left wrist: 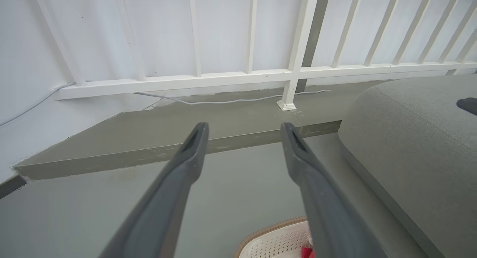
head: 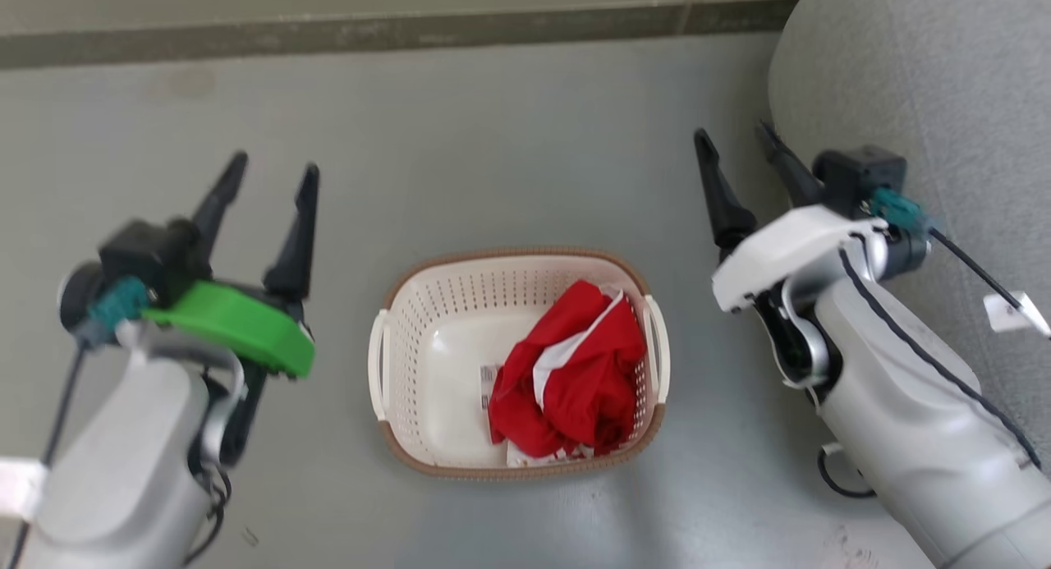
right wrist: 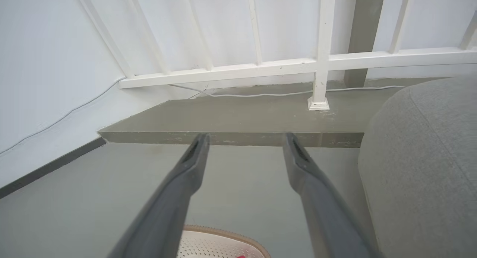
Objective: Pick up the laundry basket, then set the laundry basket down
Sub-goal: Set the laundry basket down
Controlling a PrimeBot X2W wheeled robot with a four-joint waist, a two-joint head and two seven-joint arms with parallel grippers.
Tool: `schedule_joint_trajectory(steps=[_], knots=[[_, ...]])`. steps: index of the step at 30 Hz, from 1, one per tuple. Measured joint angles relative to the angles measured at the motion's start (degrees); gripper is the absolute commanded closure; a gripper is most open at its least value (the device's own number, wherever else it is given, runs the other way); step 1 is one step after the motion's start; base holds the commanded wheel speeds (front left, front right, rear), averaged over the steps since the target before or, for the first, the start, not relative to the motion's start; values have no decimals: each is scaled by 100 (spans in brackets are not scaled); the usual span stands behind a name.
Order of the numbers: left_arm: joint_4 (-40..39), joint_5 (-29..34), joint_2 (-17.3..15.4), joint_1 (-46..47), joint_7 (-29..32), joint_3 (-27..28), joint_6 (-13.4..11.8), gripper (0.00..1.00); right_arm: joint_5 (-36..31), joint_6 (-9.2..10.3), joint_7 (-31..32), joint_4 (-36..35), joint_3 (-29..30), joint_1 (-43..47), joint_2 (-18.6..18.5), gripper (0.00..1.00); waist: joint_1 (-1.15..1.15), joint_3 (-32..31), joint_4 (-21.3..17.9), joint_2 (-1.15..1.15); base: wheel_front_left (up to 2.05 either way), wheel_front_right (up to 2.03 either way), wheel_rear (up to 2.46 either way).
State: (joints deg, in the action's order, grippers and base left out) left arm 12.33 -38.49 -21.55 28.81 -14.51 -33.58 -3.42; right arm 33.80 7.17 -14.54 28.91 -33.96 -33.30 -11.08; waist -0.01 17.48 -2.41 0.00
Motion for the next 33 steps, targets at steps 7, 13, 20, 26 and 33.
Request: schedule_joint_trajectory(steps=[7,13,20,26,33], knots=[[-436,156,-87,-751,1,94,-170,0,-486,0,-4,-489,598,610,-75,0,0,-421,-6,0,0,0,0],[-706,313,-115,-1169,1,194,-221,0,-769,1,-4,-833,871,1115,-67,0,0,-689,-21,0,0,0,0],[-985,398,-144,-1632,1,319,-272,0,-965,1,-4,-1205,989,1652,9,0,0,-910,-34,0,0,0,0],[-1120,448,-157,-1972,1,488,-323,0,-1223,1,-4,-1378,1319,2013,15,0,0,-975,-31,0,0,0,0],[-1212,468,-155,-2335,1,625,-346,0,-1413,1,-5,-1595,1606,2457,87,0,0,-1015,-59,0,0,0,0]])
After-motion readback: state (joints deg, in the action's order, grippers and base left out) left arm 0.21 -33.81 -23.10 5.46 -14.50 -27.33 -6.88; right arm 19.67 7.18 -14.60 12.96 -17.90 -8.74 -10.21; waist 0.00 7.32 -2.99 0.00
